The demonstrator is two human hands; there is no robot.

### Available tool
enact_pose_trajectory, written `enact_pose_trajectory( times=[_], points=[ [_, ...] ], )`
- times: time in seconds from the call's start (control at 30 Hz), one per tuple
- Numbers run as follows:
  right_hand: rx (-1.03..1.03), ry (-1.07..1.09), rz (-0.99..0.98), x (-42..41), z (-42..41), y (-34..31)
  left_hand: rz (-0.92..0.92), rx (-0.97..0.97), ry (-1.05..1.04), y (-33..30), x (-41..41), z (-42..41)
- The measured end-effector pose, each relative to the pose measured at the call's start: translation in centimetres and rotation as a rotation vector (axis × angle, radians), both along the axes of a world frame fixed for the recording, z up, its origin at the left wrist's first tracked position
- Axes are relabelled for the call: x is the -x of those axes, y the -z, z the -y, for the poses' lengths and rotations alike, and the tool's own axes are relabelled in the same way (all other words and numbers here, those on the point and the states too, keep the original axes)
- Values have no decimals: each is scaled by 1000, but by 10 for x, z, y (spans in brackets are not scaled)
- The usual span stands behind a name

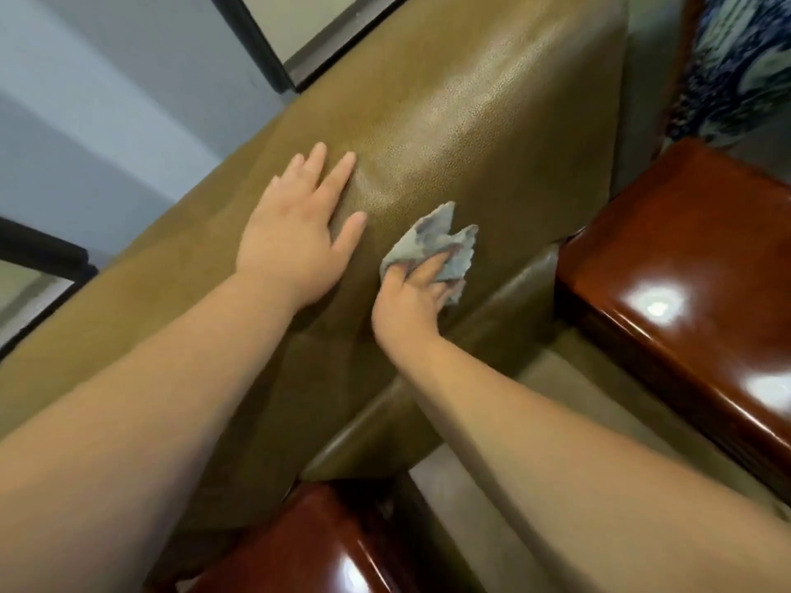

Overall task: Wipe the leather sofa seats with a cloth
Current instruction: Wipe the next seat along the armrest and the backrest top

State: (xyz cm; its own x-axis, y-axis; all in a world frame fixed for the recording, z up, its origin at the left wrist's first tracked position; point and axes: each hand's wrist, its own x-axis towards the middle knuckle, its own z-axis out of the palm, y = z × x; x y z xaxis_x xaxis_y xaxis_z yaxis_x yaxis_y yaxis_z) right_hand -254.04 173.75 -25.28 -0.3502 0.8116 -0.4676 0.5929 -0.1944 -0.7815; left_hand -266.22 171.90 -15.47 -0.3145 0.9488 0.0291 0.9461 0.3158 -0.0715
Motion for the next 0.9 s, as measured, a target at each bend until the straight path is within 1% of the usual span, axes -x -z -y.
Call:
enact_pose_trajectory(
  times=[0.07, 0.1, 0.17, 0.23, 0.27, 0.33, 0.37, 0.43, 0.47, 0.57, 0.63, 0.67, 0.7, 0.73, 0.77, 0.8, 0.83, 0.87, 0.9],
  points=[
    [92, -19, -114, 8, 68, -11, -68, 7, -3, -1, 24, 81],
    [79, -44, -161, 9, 86, -9, -98, 17, 25, 1, 32, 108],
    [55, -8, -150, 10, 79, -4, -164, 29, 63, 10, 40, 129],
    [27, 85, -23, 3, 28, 10, -207, -9, 58, 19, 41, 126],
    [38, 183, 55, -2, -2, 22, -221, -29, 61, 23, 41, 125],
    [43, 209, 225, -8, -45, 46, -247, -76, 89, 30, 48, 125],
    [17, 185, 284, -8, -44, 55, -252, -92, 98, 33, 51, 126],
    [-65, 109, 258, 9, 3, 74, -263, -118, 97, 35, 55, 126],
    [-55, 80, 194, 21, 41, 78, -272, -124, 90, 35, 57, 125],
    [105, -94, 51, 44, 156, 83, -280, -120, 74, 35, 63, 122],
    [198, -124, -23, 49, 191, 86, -282, -121, 75, 36, 65, 123],
    [197, -97, -41, 51, 192, 90, -287, -120, 77, 36, 66, 123],
    [131, -7, -62, 52, 183, 94, -289, -120, 78, 37, 66, 122],
    [30, 162, -114, 51, 170, 101, -287, -121, 76, 37, 65, 122],
    [-97, 245, -143, 48, 150, 109, -289, -124, 71, 38, 65, 123],
    [-222, 267, -127, 45, 125, 114, -297, -131, 67, 39, 65, 124],
    [-205, 306, -122, 42, 100, 110, -308, -139, 67, 40, 66, 124],
    [-137, 353, -135, 40, 82, 103, -315, -143, 71, 40, 67, 123],
    [-109, 446, -118, 43, 76, 98, -314, -143, 74, 40, 66, 123]
  ],
)
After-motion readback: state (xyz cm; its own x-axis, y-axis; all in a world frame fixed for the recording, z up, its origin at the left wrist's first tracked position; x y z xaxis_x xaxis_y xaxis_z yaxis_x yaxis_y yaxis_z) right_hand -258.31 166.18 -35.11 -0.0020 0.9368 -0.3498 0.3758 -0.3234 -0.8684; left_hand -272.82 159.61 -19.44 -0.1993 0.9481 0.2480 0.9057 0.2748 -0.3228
